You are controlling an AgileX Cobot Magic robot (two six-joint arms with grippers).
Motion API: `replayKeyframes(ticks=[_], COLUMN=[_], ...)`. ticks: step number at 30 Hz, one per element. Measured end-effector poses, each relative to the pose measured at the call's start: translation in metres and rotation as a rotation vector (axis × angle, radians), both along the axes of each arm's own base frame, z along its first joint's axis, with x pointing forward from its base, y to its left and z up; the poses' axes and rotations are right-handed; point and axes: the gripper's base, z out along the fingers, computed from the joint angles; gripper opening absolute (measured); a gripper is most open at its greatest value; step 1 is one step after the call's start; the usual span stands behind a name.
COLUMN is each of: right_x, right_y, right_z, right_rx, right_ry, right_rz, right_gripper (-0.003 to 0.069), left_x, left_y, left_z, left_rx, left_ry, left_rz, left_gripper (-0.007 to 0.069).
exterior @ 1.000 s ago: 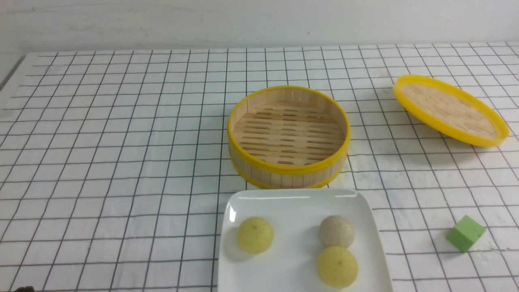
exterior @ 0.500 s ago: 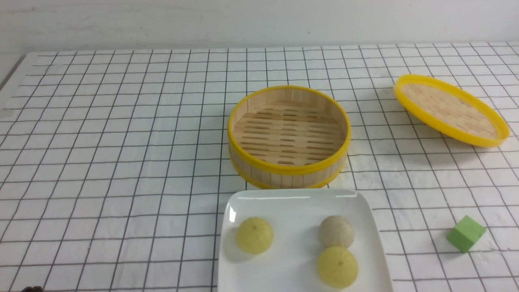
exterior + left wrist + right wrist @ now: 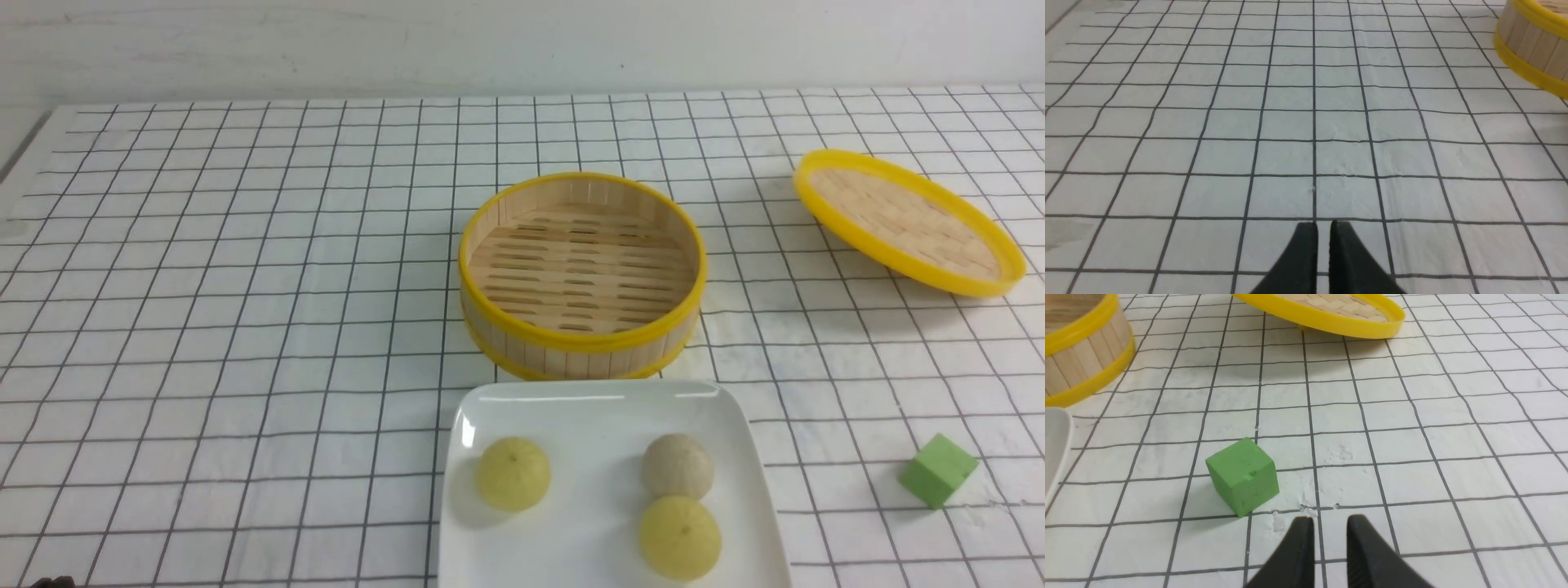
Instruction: Put the steamed buns into the plate on the white-black tablecloth.
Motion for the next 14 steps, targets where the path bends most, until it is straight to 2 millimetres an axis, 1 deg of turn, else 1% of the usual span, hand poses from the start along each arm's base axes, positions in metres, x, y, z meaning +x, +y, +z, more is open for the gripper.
replayKeyframes(ticks=[14], right_x=[0.0000], right_y=[0.0000], right_z=[0.0000], right_rx=[0.000], right_ry=[0.000], right_rz=[0.000], right_gripper=[0.0160], left_x=[0.0000], left_y=[0.0010], left_z=[0.0000], left_rx=[0.000], left_ry=[0.000], left_rz=[0.020], left_gripper=[0.0081])
